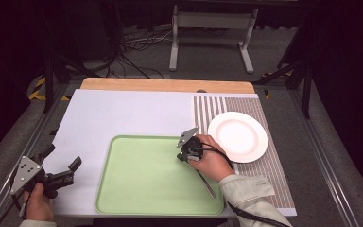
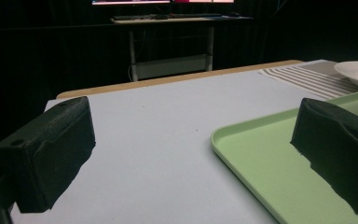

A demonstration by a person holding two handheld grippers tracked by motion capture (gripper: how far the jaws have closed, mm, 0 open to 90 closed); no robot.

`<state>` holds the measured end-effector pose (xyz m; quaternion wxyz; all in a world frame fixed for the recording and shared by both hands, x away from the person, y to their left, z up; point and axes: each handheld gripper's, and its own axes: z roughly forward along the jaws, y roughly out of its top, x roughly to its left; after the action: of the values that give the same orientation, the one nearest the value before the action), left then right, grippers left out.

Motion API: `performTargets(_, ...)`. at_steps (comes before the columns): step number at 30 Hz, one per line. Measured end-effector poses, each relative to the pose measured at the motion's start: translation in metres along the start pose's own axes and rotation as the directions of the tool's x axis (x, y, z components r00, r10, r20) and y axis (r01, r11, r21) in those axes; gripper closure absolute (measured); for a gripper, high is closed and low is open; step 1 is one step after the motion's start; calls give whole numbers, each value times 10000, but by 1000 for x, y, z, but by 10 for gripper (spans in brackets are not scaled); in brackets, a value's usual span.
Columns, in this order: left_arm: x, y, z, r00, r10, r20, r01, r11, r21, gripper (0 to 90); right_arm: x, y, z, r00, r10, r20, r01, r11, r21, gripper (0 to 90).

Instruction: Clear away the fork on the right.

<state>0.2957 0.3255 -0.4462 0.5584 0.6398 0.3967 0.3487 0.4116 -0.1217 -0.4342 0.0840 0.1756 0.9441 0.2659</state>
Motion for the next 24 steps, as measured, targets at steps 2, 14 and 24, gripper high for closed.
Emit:
performTargets(2,0,0,0,10000,-4,-2,4,10000,6,3,-2,-2,-1,9999,87,105,-88,10000,25,900)
performTargets(14,0,0,0,10000,29,4,-29,10000,20,3,-15,-13,-10,9971,579,504,-587,9982,156,900)
performTargets(24,-1,1,3,10000,23,45,-24,10000,2,3,-23,-22,-16,9928,921,771,-938,9954,188,900)
